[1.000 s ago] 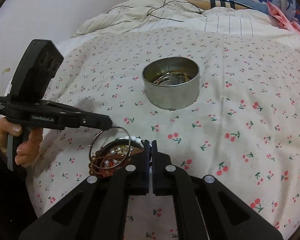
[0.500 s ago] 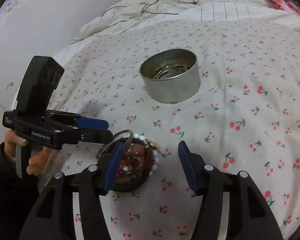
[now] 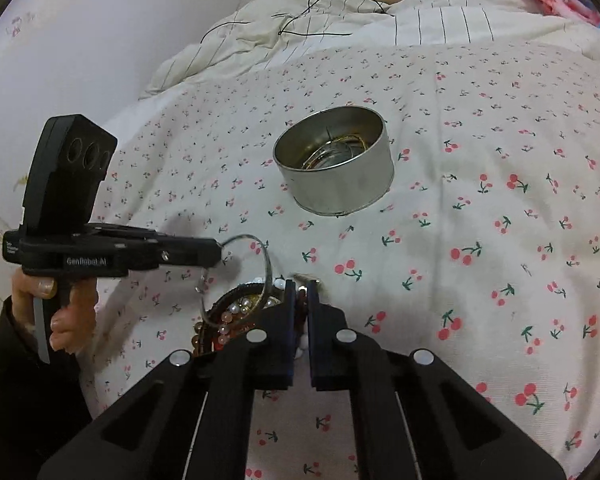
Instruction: Organize jewelry
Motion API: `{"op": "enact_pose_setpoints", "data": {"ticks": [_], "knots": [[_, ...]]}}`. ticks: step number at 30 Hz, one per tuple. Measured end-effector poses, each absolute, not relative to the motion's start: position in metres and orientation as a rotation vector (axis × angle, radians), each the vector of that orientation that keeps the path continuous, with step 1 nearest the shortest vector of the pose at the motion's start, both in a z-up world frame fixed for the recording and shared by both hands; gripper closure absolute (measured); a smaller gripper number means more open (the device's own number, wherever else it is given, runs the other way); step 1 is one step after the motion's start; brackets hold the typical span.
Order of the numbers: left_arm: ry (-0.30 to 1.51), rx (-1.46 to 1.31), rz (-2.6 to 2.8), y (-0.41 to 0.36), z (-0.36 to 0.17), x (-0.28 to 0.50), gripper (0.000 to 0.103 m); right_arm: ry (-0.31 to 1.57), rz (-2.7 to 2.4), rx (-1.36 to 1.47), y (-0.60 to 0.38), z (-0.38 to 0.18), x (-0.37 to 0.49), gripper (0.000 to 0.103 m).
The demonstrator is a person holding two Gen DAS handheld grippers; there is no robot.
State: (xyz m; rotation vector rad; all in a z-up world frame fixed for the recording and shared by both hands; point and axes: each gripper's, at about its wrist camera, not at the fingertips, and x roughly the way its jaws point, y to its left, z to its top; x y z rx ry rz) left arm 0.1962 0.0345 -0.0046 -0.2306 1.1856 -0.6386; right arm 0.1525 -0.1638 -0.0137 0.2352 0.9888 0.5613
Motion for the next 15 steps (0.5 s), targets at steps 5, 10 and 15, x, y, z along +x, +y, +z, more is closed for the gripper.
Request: {"op": "enact_pose_setpoints", "data": {"ticks": [5,10,15], "knots": [[1.163,-0.258,-0.634,0.044,0.000,0.199,0.099,0.967,0.535,0.270,-0.174,-0.011,0.155,0.097],[1.146,-0.274,-0.615,0.047,0.001,0.201,0.100,0.953,0.511,0.292,-0.182,-0.009,0.155,0.097],[1.113,-0.310,-0.670,0.040,0.013,0.198,0.100,0.891,0.529,0.316,-0.185,0.002,0.152,0.097]]}}
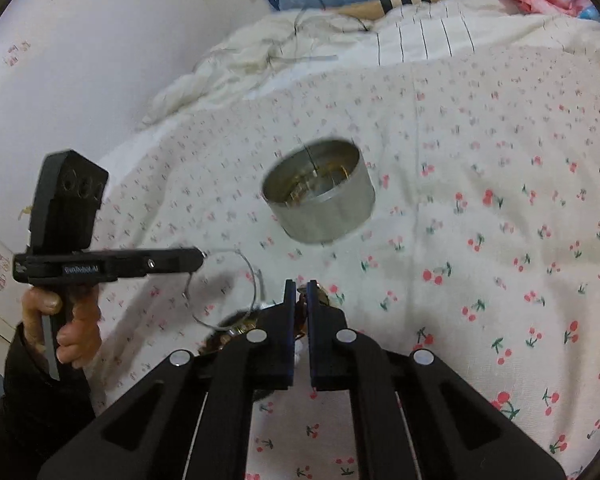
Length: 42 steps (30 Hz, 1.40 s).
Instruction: Organize jewelry
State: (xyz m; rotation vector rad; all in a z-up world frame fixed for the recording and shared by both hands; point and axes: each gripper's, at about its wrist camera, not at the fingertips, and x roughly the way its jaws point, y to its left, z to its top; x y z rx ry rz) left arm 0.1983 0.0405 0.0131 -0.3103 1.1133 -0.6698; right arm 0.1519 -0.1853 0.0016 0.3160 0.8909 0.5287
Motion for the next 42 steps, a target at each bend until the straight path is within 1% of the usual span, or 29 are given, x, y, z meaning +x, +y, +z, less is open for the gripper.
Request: {"op": "enact_pose_setpoints", "data": {"ticks": [4,7,13,19,22,25,26,27,28,29,30,31,33,34,35,36,37,38,42], "knots": [[1.080,-0.284,-0.695,0.030,0.030,0.195,0.100,0.786,0.556,0.343,-0.190,0.022,0.146,0.097],[1.056,-0.268,-0.708,0.023,0.042,0.193,0.100,0.744,0.564,0.367,-0.195,0.031,0.144,0.097],[1.031,-0.247,-0.708,0.008,0.061,0.200,0.101,0.745,0.521,0.426,-0.209,0.028,0.148,0.097],[0.987,-0.231,-0.712,-0.014,0.086,0.230,0.101,0.737,0.514,0.467,-0.220,0.029,0.147,0.097],[1.004,-0.196,-0.704,-0.024,0.088,0.239,0.101,0.755,0.503,0.467,-0.222,0.028,0.148,0.097],[1.044,-0.088,-0.671,-0.029,0.073,0.229,0.100,0.757,0.478,0.490,-0.230,0.028,0.148,0.097],[1.071,-0.077,-0.679,-0.030,0.064,0.227,0.094,0.750,0.474,0.498,-0.233,0.029,0.148,0.097],[1.110,-0.066,-0.688,-0.031,0.051,0.223,0.081,0.743,0.466,0.504,-0.235,0.030,0.148,0.097],[1.130,-0.054,-0.667,-0.031,0.041,0.221,0.072,0.735,0.458,0.512,-0.237,0.031,0.147,0.097],[1.139,-0.055,-0.649,-0.031,0.033,0.220,0.060,0.731,0.454,0.517,-0.239,0.032,0.147,0.097],[1.161,-0.064,-0.653,-0.033,0.022,0.218,0.055,0.730,0.453,0.520,-0.240,0.032,0.147,0.097],[1.177,-0.058,-0.658,-0.037,0.015,0.216,0.054,0.729,0.450,0.519,-0.240,0.032,0.147,0.097],[1.179,0.040,-0.588,-0.050,0.002,0.213,0.043,0.728,0.454,0.518,-0.239,0.033,0.146,0.097],[1.174,0.070,-0.566,-0.055,-0.002,0.212,0.043,0.729,0.457,0.516,-0.239,0.033,0.146,0.097],[1.168,0.086,-0.546,-0.059,-0.008,0.211,0.043,0.728,0.459,0.515,-0.238,0.033,0.146,0.097],[1.165,0.089,-0.531,-0.061,-0.011,0.211,0.057,0.726,0.463,0.515,-0.238,0.033,0.145,0.097],[1.164,0.106,-0.517,-0.063,-0.014,0.211,0.075,0.725,0.465,0.514,-0.238,0.034,0.145,0.097],[1.163,0.155,-0.496,-0.067,-0.017,0.210,0.098,0.722,0.467,0.514,-0.238,0.035,0.145,0.097],[1.125,0.195,-0.504,-0.071,-0.008,0.197,0.101,0.711,0.472,0.517,-0.239,0.037,0.143,0.097]]}}
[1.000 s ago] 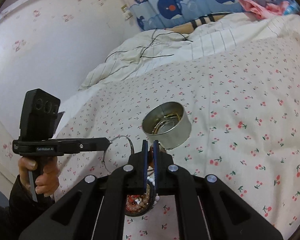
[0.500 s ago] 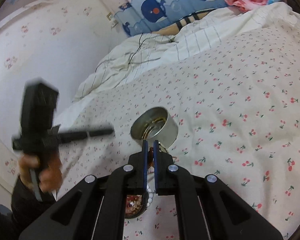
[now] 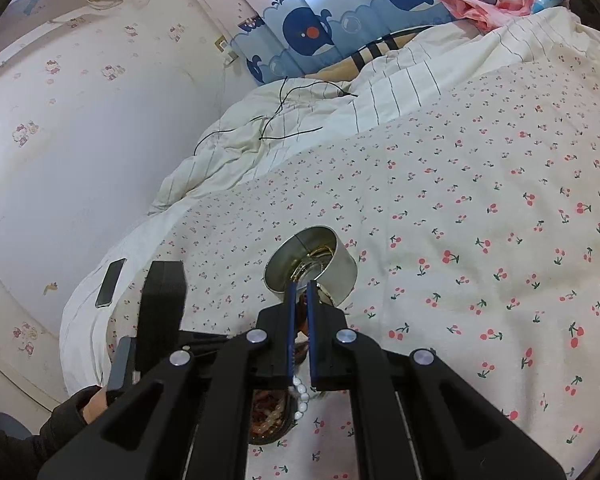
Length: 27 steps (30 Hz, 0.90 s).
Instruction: Organize jewelry
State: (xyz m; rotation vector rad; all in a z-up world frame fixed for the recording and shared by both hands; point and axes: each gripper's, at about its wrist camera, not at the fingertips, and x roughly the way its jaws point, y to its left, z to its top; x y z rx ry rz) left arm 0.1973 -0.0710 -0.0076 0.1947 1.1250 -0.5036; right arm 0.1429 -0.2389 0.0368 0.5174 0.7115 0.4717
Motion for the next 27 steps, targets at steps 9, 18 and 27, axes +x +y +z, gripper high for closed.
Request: {"op": "enact_pose_setpoints", "data": {"ticks": [9,18,27], "knots": [[0.961,0.047,-0.455,-0.025,0.078,0.223,0.101,0.611,0.464,0.545,-0.247,0.053,0.136,0.097],[1.027,0.009,-0.412,-0.031,0.047,0.280,0.101,0.602,0.493,0.531,-0.233,0.066,0.164,0.097],[1.120,0.055,-0.357,-0.037,0.015,0.300,0.088,0.623,0.489,0.461,-0.205,0.066,0.216,0.097]]}}
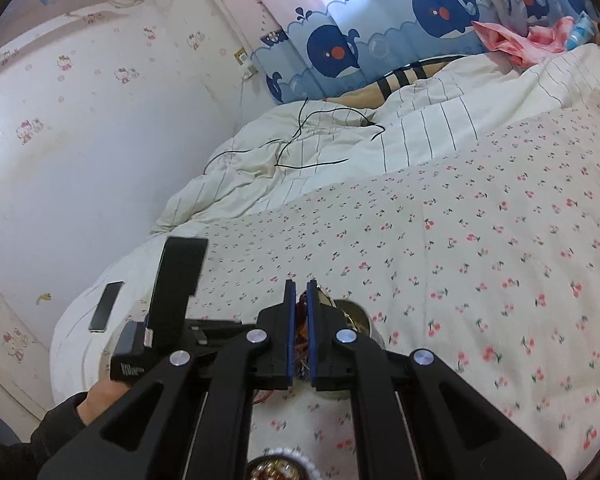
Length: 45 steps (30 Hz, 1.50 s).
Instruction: Organize jewelry
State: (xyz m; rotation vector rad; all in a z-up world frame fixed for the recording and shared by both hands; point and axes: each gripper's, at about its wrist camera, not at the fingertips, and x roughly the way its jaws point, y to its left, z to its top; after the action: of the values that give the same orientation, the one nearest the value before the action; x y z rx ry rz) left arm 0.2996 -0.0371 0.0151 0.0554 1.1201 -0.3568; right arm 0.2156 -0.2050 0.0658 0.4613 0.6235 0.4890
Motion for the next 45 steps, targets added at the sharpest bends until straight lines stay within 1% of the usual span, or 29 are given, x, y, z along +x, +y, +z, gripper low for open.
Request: {"op": "enact_pose_setpoints", "data": {"ticks": [2,4,5,6,7,8,10,12,14,15,16,17,19,22,24,26,30,31,33,34,35,36,37,40,44,45], "knots": [[1.115,0.028,-0.354,-0.032,0.017,0.299,0.077,0.633,0.479,0.455,-0.202,0.061,0.226,0.097],[1.098,0.009,-0.357,-0.025,0.023,0.296,0.076,0.649,0.474,0.455,-0.199,0.053,0.234,0.097],[1.088,0.019,-0.339,-0.023,0.026,0.294,0.071,0.658,0.472,0.454,-0.197,0.050,0.238,0.097],[1.073,0.027,-0.310,-0.019,0.031,0.291,0.059,0.671,0.470,0.454,-0.194,0.044,0.244,0.097],[1.059,0.018,-0.299,-0.015,0.036,0.290,0.054,0.680,0.470,0.457,-0.192,0.040,0.247,0.097],[1.042,-0.016,-0.302,-0.007,0.043,0.288,0.052,0.691,0.472,0.466,-0.188,0.035,0.253,0.097],[1.002,-0.039,-0.271,0.007,0.058,0.283,0.051,0.694,0.493,0.506,-0.185,0.027,0.259,0.097],[0.985,-0.075,-0.262,0.020,0.065,0.280,0.049,0.687,0.544,0.598,-0.183,0.016,0.265,0.097],[0.983,-0.099,-0.251,0.031,0.067,0.277,0.047,0.763,0.512,0.555,-0.172,0.004,0.274,0.094],[0.984,-0.102,-0.246,0.034,0.066,0.276,0.047,0.796,0.487,0.501,-0.167,0.001,0.276,0.091],[0.990,-0.105,-0.245,0.036,0.064,0.275,0.047,0.825,0.452,0.414,-0.160,-0.003,0.274,0.070],[1.002,-0.106,-0.246,0.038,0.061,0.274,0.047,0.833,0.430,0.367,-0.156,-0.003,0.272,0.055],[1.020,-0.109,-0.250,0.040,0.055,0.271,0.047,0.824,0.430,0.295,-0.150,0.003,0.262,0.050],[1.039,-0.112,-0.266,0.039,0.049,0.261,0.047,0.789,0.427,0.257,-0.153,0.017,0.247,0.047],[1.057,-0.105,-0.280,0.041,0.043,0.249,0.042,0.795,0.428,0.254,-0.160,0.021,0.235,0.046],[1.093,-0.106,-0.311,0.042,0.032,0.232,0.041,0.824,0.428,0.222,-0.164,0.021,0.219,0.046],[1.157,-0.114,-0.349,0.044,0.007,0.201,0.040,0.918,0.447,0.136,-0.167,0.003,0.179,0.048],[1.172,-0.132,-0.355,0.045,0.001,0.195,0.040,0.932,0.460,0.125,-0.166,-0.001,0.169,0.055],[1.197,-0.153,-0.377,0.045,-0.006,0.188,0.040,0.954,0.479,0.099,-0.160,-0.007,0.159,0.060],[1.200,-0.150,-0.385,0.044,-0.007,0.186,0.040,0.954,0.490,0.076,-0.155,-0.008,0.155,0.067],[1.199,-0.147,-0.397,0.042,-0.007,0.185,0.040,0.954,0.501,0.056,-0.149,-0.009,0.154,0.071],[1.198,-0.158,-0.410,0.041,-0.007,0.185,0.040,0.959,0.510,0.036,-0.143,-0.010,0.151,0.074],[1.201,-0.181,-0.425,0.040,-0.009,0.184,0.040,0.963,0.513,0.016,-0.139,-0.012,0.150,0.080],[1.230,-0.225,-0.507,0.032,-0.016,0.184,0.040,0.992,0.523,-0.010,-0.136,-0.017,0.148,0.080],[1.236,-0.134,-0.570,0.010,-0.014,0.175,0.040,1.004,0.494,0.010,-0.145,-0.018,0.151,0.080],[1.240,-0.098,-0.575,0.003,-0.014,0.172,0.041,1.003,0.489,0.022,-0.148,-0.017,0.152,0.080]]}}
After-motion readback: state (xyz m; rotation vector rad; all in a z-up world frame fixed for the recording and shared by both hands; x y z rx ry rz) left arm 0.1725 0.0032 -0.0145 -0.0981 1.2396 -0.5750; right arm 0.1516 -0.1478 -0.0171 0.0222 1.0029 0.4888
